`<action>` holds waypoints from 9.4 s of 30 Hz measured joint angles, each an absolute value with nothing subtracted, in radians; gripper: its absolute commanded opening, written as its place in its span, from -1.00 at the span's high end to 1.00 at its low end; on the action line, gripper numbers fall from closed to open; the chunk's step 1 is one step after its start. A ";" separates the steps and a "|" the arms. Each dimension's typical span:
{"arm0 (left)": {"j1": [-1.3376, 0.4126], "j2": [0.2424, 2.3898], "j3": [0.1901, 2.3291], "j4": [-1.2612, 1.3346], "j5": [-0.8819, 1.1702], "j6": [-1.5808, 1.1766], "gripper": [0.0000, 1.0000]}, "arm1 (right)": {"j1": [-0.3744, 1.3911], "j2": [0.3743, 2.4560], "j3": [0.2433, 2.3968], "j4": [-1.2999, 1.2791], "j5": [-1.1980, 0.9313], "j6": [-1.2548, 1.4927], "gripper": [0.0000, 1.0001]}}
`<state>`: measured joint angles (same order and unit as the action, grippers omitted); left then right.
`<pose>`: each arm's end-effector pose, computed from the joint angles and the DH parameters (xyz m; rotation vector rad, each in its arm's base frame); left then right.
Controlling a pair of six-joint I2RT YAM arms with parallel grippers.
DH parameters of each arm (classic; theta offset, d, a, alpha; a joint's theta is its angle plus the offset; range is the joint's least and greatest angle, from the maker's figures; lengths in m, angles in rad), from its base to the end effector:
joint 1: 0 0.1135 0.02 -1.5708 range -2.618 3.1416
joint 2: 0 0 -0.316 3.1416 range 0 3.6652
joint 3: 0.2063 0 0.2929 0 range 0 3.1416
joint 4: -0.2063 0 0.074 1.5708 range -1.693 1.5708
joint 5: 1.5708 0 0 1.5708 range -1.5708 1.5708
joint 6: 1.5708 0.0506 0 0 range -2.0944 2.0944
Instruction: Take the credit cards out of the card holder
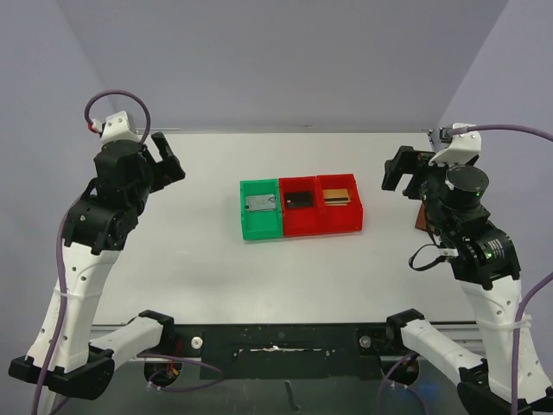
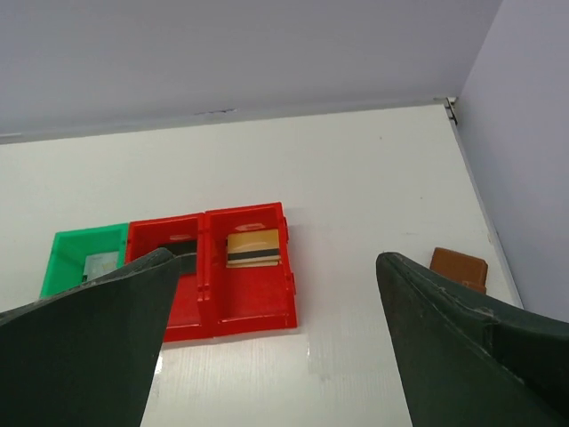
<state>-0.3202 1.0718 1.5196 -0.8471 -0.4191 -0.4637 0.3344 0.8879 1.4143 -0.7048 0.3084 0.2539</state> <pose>0.2077 -0.0472 0.5224 -0.4071 1.8921 -0.1090 0.1549 0.0375 0.5329 0.1549 1.7365 0.1618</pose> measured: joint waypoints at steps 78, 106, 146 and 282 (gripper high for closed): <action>-0.307 0.702 0.662 -0.470 -0.123 -0.518 -0.84 | -0.107 1.203 1.090 -0.395 0.174 0.544 -0.95; -0.307 0.710 0.569 -0.380 -0.134 -0.501 -0.82 | -0.393 1.737 1.125 -0.390 0.356 0.532 -0.57; -0.313 0.728 0.569 -0.380 -0.168 -0.485 -0.82 | -0.453 1.469 0.729 -0.200 -0.250 0.487 -0.40; -0.305 0.543 0.595 -0.535 -0.557 -0.596 -0.82 | 0.940 1.450 1.114 -1.129 0.654 1.067 0.59</action>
